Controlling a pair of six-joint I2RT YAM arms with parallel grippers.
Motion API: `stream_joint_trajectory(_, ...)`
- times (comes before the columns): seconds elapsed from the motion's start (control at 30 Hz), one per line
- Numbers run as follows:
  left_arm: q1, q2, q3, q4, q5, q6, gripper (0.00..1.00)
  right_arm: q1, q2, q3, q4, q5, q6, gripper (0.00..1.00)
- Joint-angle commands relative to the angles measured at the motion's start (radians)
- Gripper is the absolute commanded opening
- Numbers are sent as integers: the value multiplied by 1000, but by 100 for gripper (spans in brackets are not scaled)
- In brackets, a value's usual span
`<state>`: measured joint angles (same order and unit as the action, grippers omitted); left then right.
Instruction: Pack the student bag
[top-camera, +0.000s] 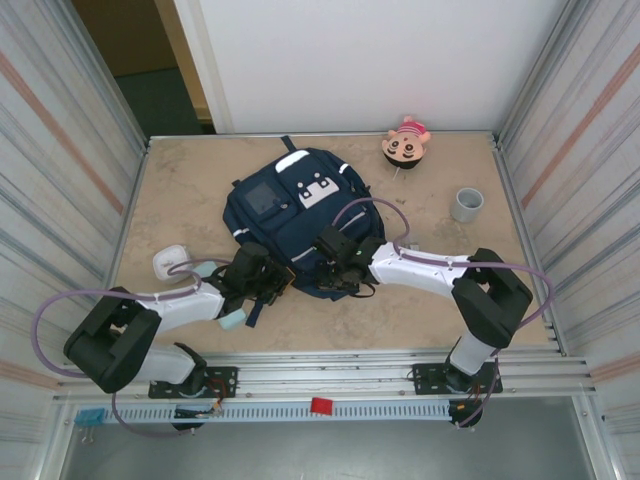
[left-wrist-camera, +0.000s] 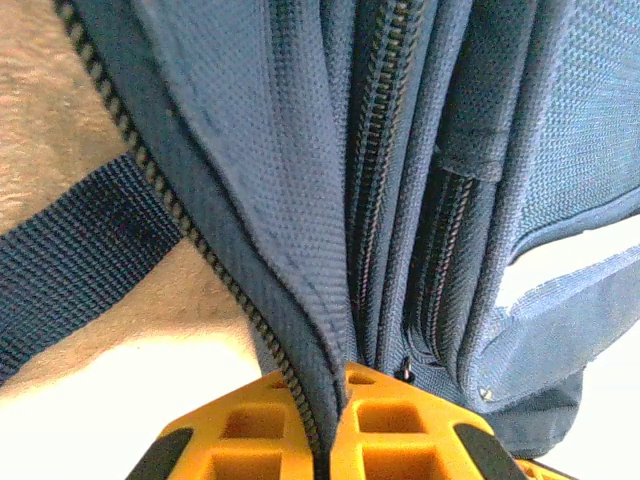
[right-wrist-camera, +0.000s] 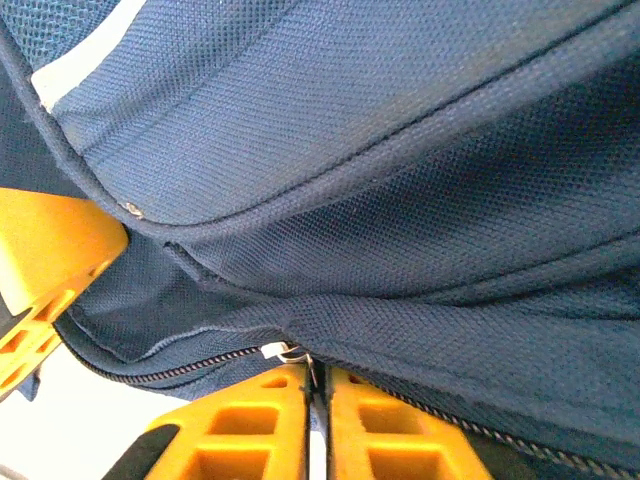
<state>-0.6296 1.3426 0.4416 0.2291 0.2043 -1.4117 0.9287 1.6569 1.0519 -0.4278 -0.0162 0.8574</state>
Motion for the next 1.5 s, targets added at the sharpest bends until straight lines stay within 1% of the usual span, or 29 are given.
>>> stream_joint_trajectory(0.0,-4,-38,24,-12,-11,3,3,10,-13,10,-58,60,15,3)
stream_joint_trajectory(0.07,1,-47,19,-28,-19,8,1,9,-39,-4,-78,78,19,0)
stream_joint_trajectory(0.3,35,-94,4,-83,-21,43,0,-43,-136,-56,-170,122,26,0)
stream_joint_trajectory(0.47,50,-123,2,-112,-17,64,0,-109,-184,-90,-177,90,15,0)
stream_joint_trajectory(0.6,54,-125,7,-108,-10,66,0,-118,-187,-96,-154,60,-33,0)
stream_joint_trajectory(0.73,54,-114,15,-97,5,70,0,-115,-162,-99,-121,28,-60,10)
stream_joint_trajectory(0.77,54,-110,18,-94,10,71,0,-113,-154,-101,-110,24,-63,15)
stream_joint_trajectory(0.87,54,-105,24,-91,19,71,0,-114,-136,-104,-82,16,-68,23)
stream_joint_trajectory(0.93,53,-105,28,-91,21,72,0,-114,-126,-105,-67,9,-69,25)
stream_joint_trajectory(1.07,54,-108,32,-93,22,74,0,-109,-114,-113,-45,-1,-69,27)
stream_joint_trajectory(1.17,54,-109,31,-92,23,74,0,-114,-106,-118,-38,-1,-70,25)
stream_joint_trajectory(1.27,54,-109,28,-93,21,74,0,-119,-95,-108,-75,19,-74,18)
stream_joint_trajectory(1.33,54,-115,26,-102,14,78,0,-120,-95,-102,-112,44,-75,11)
stream_joint_trajectory(1.47,74,-136,25,-142,14,104,0,-146,-134,-121,-175,76,-80,3)
